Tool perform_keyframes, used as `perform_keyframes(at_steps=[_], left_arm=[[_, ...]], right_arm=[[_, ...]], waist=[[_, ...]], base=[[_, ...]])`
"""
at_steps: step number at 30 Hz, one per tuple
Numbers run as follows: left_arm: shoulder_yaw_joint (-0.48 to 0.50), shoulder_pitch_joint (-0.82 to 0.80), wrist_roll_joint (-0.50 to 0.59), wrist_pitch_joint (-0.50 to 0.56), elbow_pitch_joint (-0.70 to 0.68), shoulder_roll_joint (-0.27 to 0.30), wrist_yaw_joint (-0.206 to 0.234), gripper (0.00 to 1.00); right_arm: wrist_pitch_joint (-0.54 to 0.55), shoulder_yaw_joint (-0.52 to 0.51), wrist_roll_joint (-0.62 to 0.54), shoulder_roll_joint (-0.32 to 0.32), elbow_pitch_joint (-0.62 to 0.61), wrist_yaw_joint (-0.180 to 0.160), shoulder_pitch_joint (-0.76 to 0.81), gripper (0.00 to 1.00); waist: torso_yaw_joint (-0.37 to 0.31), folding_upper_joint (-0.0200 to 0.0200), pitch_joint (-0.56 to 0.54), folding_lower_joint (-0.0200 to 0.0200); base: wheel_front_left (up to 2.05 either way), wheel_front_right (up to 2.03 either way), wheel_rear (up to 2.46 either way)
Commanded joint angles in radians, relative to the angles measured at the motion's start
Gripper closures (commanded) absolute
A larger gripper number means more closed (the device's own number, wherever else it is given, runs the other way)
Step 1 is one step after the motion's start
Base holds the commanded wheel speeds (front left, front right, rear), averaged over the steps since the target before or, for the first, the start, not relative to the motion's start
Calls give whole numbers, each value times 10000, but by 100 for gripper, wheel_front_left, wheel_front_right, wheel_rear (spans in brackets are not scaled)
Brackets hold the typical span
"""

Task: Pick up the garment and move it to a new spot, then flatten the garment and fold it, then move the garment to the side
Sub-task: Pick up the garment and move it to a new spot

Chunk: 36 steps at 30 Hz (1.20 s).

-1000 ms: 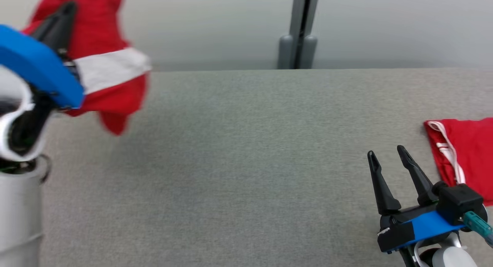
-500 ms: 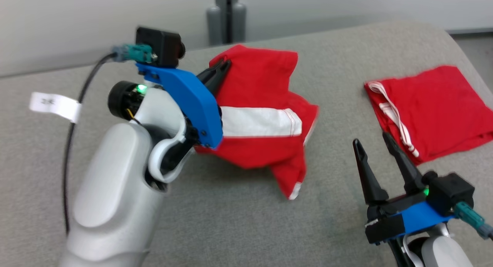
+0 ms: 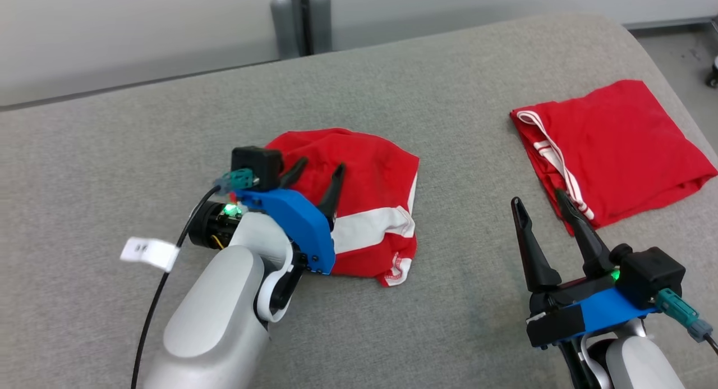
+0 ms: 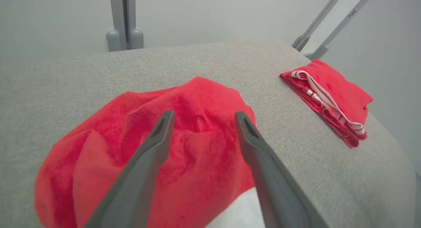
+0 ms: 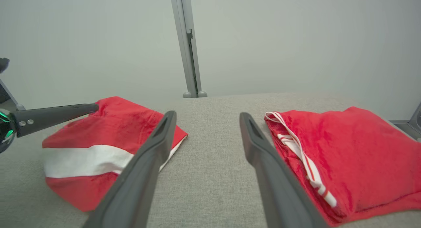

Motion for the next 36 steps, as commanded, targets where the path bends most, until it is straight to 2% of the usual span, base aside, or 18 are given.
perform_keyframes(at_steps=[1,11,15,20,25,28,36], left_arm=[[115,202,-47,-404,-77,43,-72,0],[1045,2266,-80,-3506,-1325,1074,-4,0],[1501,3133,-54,-4238,-1657,1440,319,0],[2171,4048,-186,-4639,-2053,1704,755,0],[2480,4824,234,-4796,-2442,1967,1135,0],[2756,5296,280,-4829,-2663,1924,1410,0],[2881,6105,493,-4842,-3419,1790,1745,0]], right_arm=[[12,-34,-5,-21,14,2,4,0],[301,-316,86,-217,-38,2,528,0],[505,-444,114,-269,-63,2,830,0],[678,-590,128,-176,-118,2,1160,0],[822,-765,208,-79,-4,2,1430,0],[861,-914,216,-5,66,2,1619,0],[820,-1114,207,146,243,2,1884,0]], waist=[[88,0,-113,-2],[1102,0,-1100,-2],[1495,0,-1423,-2],[1775,0,-1730,-2],[1882,0,-1950,-2],[1917,0,-2065,-2],[1949,0,-2172,-2]], base=[[0,0,0],[0,0,0],[0,0,0],[0,0,0],[0,0,0],[0,0,0],[0,0,0]])
